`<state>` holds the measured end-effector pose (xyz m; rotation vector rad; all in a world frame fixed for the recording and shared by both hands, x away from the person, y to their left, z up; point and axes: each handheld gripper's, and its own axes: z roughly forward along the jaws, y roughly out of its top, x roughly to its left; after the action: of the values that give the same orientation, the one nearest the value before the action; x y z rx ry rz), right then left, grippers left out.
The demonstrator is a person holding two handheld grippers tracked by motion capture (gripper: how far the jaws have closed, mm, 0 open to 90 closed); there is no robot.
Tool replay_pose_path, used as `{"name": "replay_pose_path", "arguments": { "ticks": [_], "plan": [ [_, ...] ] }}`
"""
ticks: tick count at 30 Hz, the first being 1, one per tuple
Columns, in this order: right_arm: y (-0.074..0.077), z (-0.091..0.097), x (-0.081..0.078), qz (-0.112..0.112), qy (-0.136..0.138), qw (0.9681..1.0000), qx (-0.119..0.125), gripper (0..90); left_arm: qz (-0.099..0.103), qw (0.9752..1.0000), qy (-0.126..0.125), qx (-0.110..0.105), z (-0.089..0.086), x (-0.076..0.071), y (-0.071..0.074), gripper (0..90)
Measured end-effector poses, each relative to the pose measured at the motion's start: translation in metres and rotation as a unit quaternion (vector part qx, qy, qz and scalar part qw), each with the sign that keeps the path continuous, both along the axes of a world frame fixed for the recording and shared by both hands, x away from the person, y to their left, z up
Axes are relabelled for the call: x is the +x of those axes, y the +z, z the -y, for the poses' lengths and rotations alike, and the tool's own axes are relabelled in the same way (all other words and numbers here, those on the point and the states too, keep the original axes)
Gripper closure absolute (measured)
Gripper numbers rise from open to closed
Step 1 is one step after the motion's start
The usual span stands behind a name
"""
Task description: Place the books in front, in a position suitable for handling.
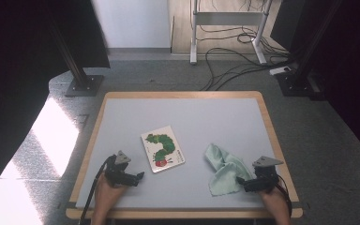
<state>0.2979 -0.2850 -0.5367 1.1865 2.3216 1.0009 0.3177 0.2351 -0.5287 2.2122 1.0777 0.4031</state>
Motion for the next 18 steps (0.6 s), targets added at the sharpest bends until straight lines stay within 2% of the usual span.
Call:
{"name": "replay_pose_path", "arguments": {
  "ticks": [11,15,18],
  "plan": [
    [0.0003,0.0,-0.0001,0.0,0.001,1.0,0.001,0.2,0.0,1.0,0.0,0.0,-0.0001,0.0001,0.0,0.0],
    [0.0014,0.0006,-0.0013,0.004,0.009,0.9999,0.003,3.8,0.0,1.0,0.0,0.0,-0.0001,0.0001,0.0,0.0],
    [0.0028,0.0013,-0.002,-0.001,0.002,1.0,0.005,5.4,0.0,1.0,0.001,0.0,0.0,0.0001,0.0001,0.0]
  ]
}}
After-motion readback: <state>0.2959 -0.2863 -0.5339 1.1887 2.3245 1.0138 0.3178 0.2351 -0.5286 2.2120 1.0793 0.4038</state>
